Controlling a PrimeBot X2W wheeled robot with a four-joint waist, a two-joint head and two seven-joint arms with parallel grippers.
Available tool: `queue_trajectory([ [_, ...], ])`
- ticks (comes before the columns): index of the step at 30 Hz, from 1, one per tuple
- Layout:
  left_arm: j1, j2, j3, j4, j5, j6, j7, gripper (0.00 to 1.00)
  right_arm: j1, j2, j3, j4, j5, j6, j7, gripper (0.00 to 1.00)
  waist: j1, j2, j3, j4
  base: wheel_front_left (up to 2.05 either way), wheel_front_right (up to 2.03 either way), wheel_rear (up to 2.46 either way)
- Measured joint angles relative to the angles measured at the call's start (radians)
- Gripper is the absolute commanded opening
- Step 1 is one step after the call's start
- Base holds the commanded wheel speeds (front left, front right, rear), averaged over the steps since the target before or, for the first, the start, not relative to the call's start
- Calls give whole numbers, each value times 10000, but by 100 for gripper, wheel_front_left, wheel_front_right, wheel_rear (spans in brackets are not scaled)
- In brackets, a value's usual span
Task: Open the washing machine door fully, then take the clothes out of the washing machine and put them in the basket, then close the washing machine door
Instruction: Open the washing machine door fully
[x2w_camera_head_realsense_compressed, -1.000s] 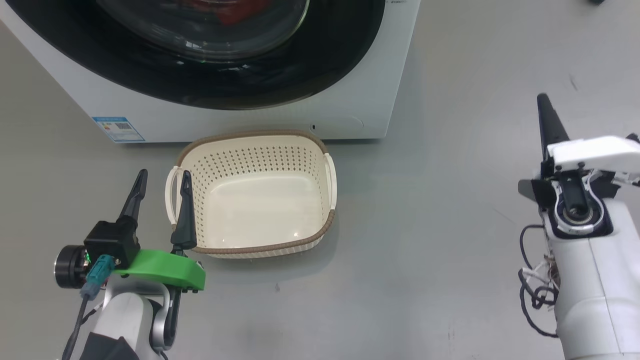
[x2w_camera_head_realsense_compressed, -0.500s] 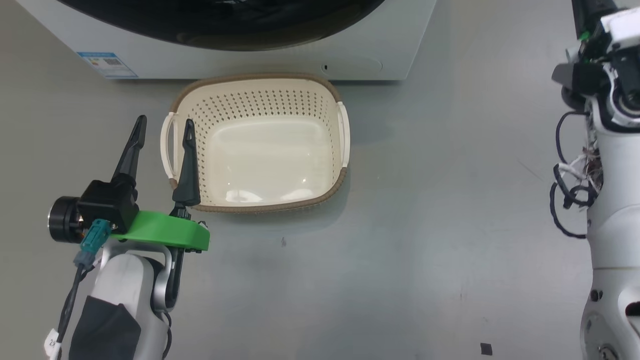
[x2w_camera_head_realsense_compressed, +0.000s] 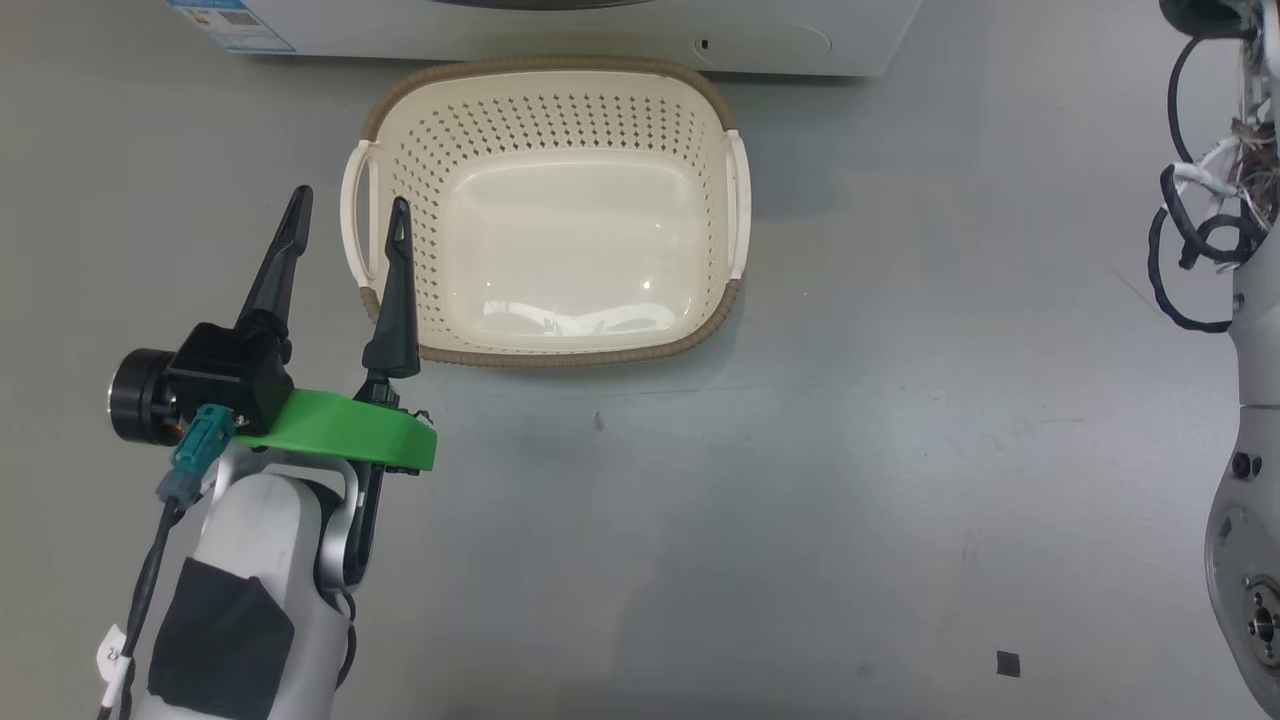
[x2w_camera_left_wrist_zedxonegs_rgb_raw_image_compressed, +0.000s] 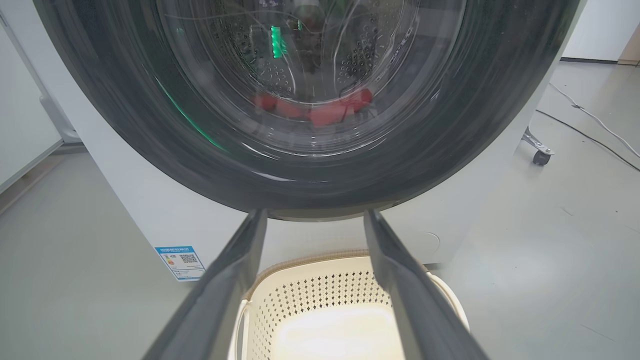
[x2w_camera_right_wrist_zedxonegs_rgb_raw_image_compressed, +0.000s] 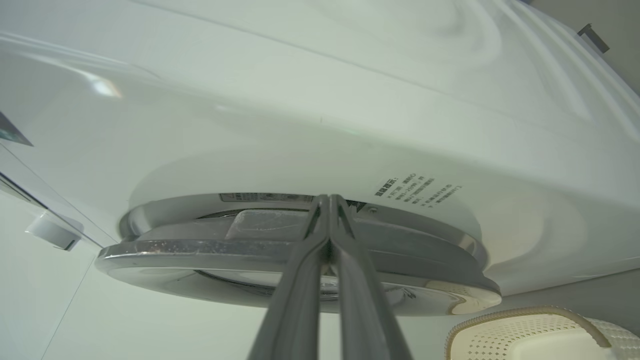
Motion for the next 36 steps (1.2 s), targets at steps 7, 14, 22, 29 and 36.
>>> queue_trajectory([
  [7, -279, -63, -88, 13, 0, -46, 0, 100, -740, 15, 309, 449, -29, -12, 410, 0, -1, 0, 273, 323, 0, 0, 0],
  [14, -408, -113, -161, 27, 0, -98, 0, 100, -1427, 13, 508, 867, -132, -121, 690, 0, -1, 0, 453, 571, 0, 0, 0],
  [22, -501, -153, -165, 27, 0, -102, 0, 100, -1923, 23, 616, 1427, -190, -117, 853, 0, -1, 0, 605, 743, 0, 0, 0],
  [29, -544, -165, -228, 21, 0, -104, 0, 100, -2322, 15, 575, 1808, -173, -115, 1047, 0, -1, 0, 697, 825, 0, 0, 0],
  [36, -649, -176, -232, 19, -2, -104, 0, 100, -2512, -56, 523, 2148, 163, -111, 1463, 0, -1, 0, 757, 884, 0, 0, 0],
])
